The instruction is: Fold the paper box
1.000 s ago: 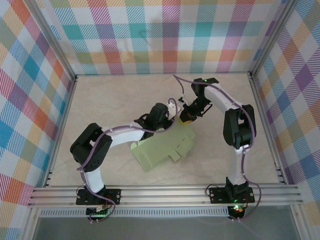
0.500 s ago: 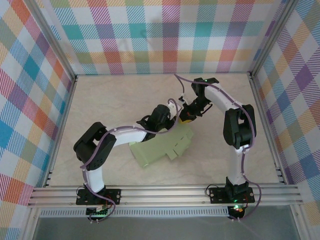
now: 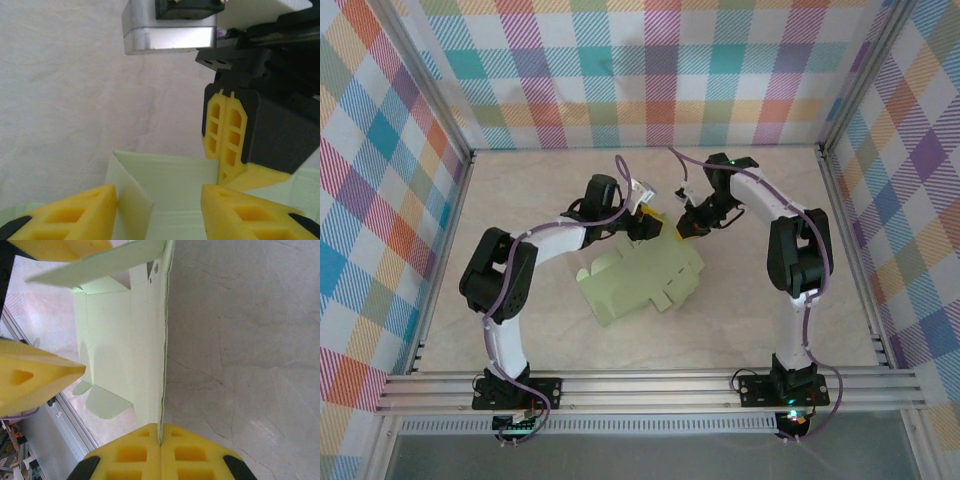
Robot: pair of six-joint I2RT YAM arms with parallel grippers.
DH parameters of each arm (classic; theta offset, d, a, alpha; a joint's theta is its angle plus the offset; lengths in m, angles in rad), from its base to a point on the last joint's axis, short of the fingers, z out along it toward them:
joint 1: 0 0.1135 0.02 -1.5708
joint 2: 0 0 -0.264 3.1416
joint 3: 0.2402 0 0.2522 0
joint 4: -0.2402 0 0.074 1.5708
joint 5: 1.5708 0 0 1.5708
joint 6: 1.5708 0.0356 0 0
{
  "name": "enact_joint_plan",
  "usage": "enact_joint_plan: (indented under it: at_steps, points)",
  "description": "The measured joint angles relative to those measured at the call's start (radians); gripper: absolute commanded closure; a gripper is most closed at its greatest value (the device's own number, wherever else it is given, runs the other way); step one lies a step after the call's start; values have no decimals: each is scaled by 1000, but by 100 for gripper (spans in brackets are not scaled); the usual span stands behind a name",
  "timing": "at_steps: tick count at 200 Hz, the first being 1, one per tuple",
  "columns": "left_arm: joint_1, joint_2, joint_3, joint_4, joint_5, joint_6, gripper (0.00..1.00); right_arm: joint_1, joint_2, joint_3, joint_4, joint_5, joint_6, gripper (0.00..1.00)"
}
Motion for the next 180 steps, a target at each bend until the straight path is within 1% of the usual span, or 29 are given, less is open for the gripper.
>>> enact_joint_plan:
  at_steps: [15,33,35,41,46,53,67,84,103,131,151,180]
  points:
    - [6,17,17,-29,48,8,59,0,0,-2,0,-1,-1,100]
    - [6,34,39,-60,81,15,65,0,0,-5,-2,-3,-2,100]
    - [6,35,42,-64,82,17,66,0,0,-6,-2,-3,-2,100]
    - [6,40,52,-81,88,24,75,0,0,-6,-2,-3,-3,100]
    - [7,43,57,-87,92,29,77,0,0,-7,-2,-3,-4,100]
    - [7,46,61,-92,95,36,79,0,0,-7,-2,-3,-4,100]
    - [7,46,62,-100,95,45,78,0,0,-7,-2,-3,-5,100]
    - [7,46,62,-109,83,44,67,0,0,-7,-1,-3,-8,100]
    - [7,44,50,-92,32,36,59,0,0,-7,0,-2,-8,100]
    - [7,13,-11,-40,-65,29,57,0,0,-7,8,0,-8,100]
    - [7,-14,-44,-22,-140,31,60,0,-1,-7,7,0,-13,100]
    - [0,-24,-45,0,-187,38,57,0,-1,-7,7,0,-16,100]
